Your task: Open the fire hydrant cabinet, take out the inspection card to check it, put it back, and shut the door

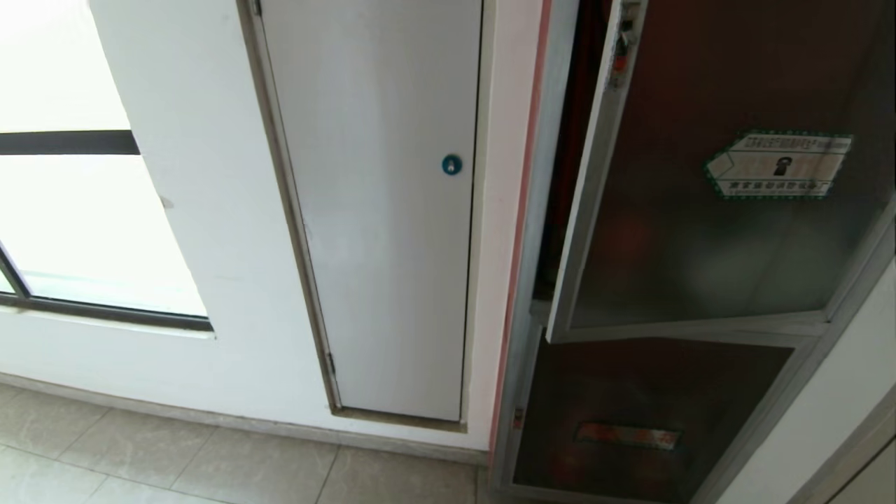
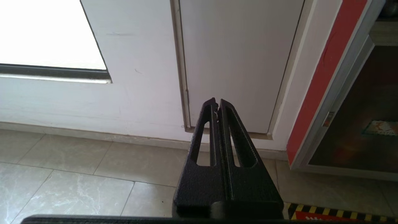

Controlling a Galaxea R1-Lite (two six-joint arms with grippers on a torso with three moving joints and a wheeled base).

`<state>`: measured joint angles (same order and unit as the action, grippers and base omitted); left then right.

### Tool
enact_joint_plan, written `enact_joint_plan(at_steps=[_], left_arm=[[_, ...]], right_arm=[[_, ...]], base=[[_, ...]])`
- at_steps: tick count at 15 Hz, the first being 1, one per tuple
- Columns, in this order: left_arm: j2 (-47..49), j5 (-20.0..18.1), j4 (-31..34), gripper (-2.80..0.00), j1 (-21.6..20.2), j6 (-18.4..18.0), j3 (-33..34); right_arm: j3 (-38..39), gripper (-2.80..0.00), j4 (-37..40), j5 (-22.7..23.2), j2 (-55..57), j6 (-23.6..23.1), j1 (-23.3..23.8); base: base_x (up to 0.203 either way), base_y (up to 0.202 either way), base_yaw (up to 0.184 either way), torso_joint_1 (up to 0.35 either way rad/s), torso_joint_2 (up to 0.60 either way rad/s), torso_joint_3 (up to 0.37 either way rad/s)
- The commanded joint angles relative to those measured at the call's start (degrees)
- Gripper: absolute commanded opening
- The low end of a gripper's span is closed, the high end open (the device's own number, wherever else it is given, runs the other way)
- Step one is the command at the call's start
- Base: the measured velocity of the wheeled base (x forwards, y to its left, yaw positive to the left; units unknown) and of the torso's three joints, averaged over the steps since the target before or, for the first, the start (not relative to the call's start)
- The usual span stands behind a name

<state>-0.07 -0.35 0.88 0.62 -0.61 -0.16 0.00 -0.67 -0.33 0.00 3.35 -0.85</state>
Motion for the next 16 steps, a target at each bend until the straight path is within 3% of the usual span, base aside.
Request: enact_joint_plan(at_steps=[1,16], left_arm=[[0.1,0.0,0.0,-2.80,0.0,0.0,0.0],[0.1,0.0,0.0,-2.80,0.0,0.0,0.0]], right_arm=[[0.1,-2.80,0.0,0.0,0.1,0.1,0.0],[0.1,-2.80,0.0,0.0,0.1,0.1,0.0]], base=[[0.198,0.000,-0.001,0.007,0.00,0.002],[0.197,0.000,0.000,0.002,0.00,0.002]])
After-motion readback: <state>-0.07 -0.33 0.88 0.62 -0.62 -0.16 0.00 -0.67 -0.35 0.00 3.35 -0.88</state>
